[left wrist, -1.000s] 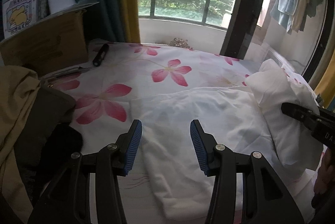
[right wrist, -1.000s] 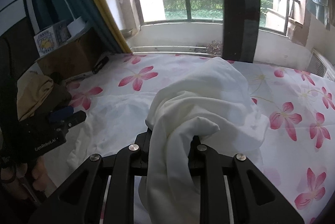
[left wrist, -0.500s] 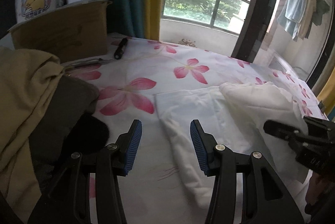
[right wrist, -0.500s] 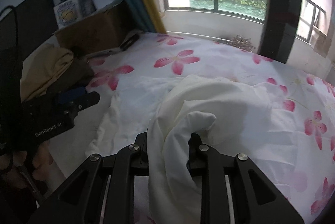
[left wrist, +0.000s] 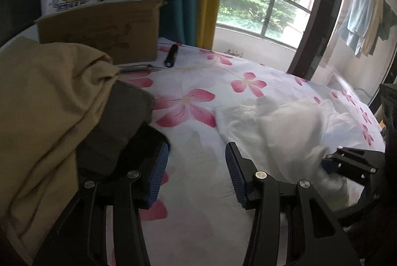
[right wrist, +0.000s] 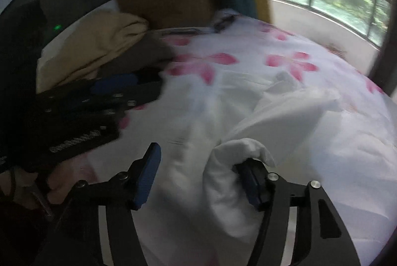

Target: Fold large clothes

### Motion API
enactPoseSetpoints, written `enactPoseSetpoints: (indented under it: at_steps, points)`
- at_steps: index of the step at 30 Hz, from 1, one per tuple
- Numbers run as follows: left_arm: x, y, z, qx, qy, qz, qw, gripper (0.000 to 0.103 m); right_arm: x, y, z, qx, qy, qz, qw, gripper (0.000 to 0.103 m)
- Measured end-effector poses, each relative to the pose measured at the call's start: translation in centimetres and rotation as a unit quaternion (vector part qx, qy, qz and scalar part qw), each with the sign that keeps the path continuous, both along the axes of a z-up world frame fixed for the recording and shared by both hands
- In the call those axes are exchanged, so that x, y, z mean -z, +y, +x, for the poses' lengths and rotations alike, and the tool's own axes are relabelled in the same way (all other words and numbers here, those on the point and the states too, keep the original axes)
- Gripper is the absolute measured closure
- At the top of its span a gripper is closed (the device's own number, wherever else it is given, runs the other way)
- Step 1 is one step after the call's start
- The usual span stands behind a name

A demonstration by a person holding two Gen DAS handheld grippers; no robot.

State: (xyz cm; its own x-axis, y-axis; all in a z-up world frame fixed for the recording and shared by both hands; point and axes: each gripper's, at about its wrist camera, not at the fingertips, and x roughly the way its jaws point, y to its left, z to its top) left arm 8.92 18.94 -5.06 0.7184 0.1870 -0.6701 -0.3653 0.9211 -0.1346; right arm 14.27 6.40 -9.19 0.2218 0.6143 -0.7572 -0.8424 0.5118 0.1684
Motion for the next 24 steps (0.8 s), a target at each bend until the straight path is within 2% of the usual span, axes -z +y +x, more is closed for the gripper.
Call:
enactPoseSetpoints:
  at_steps: [4,9,12,16,20,24]
  points:
    - [-0.3,0.8,-1.2,-0.011,-0.003,-0.005,0.9999,0.052,0.0,1.3,-1.3,-0.032,-0.005,0.006,0.999,0.040]
    - [-0.9,1.1,-2.0,-0.017,-0.006,-0.010,0.9998,0.052,-1.3,0.0,-1.3,-0.012,-0.025,0.015,1.000,0.040]
    - [-1.1,0.2,-1.5,-0.001,-0.009,-0.016,0.9998,0.052,-2.4,-2.4,-0.7,0.017,-0.040,0.027,0.999,0.039]
    - [-0.8,-2.1,0.2,0.046,-0.007,-0.024,0.9986,0.052,-3.7,-6.6,0.6,0.076,-0.058,0.039,0.995,0.037]
    - [0.7,-4.3,3.1,0.088,0.013,-0.043,0.9951,0.052,-3.8,-10.9,2.1,0.139,-0.070,0.031,0.987,0.036]
    - [2.4,-5.7,4.8,0.099,0.050,-0.038,0.9932,0.052,-3.1,-14.8,3.6,0.195,-0.065,0.020,0.978,0.036]
